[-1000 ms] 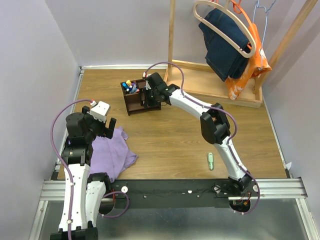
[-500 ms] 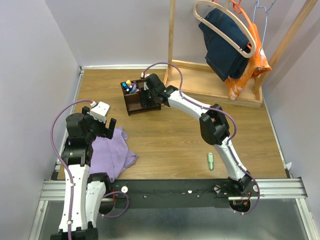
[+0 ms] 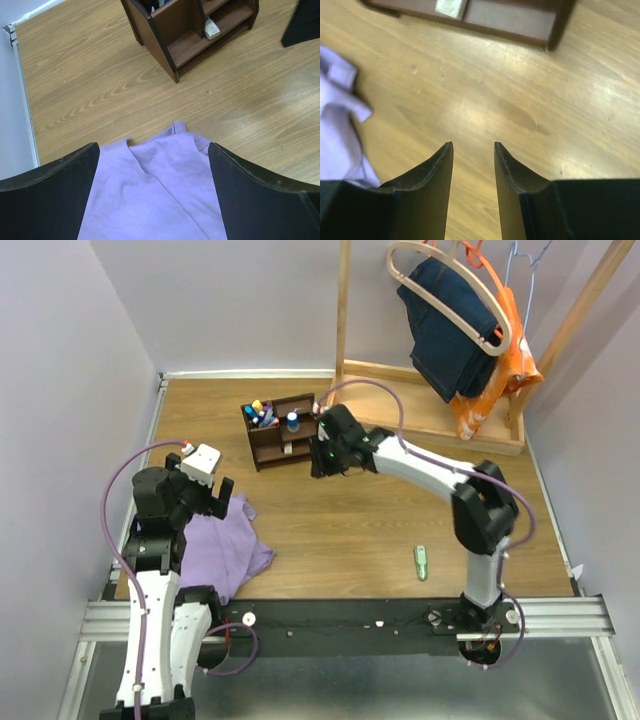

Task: Sort the stationery into containers
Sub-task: Place the stationery in the storage box, then pick up the pen from the center of the board.

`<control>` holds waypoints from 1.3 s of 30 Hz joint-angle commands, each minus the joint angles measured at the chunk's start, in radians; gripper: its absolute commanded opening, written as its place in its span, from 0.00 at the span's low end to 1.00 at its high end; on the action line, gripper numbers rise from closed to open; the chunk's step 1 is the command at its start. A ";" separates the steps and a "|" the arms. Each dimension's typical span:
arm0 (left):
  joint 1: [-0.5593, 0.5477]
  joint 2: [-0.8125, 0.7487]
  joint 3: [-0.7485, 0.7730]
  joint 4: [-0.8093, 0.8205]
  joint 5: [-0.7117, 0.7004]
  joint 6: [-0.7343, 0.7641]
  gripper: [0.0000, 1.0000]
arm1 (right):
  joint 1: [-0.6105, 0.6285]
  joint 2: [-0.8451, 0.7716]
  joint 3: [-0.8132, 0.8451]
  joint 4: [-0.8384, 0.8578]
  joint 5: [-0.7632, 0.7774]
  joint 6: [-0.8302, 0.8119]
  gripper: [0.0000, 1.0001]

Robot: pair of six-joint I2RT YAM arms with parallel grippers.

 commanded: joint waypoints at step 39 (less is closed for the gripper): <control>-0.009 0.259 0.144 0.021 -0.016 0.036 0.99 | -0.217 -0.735 -0.899 -0.497 0.047 0.358 0.49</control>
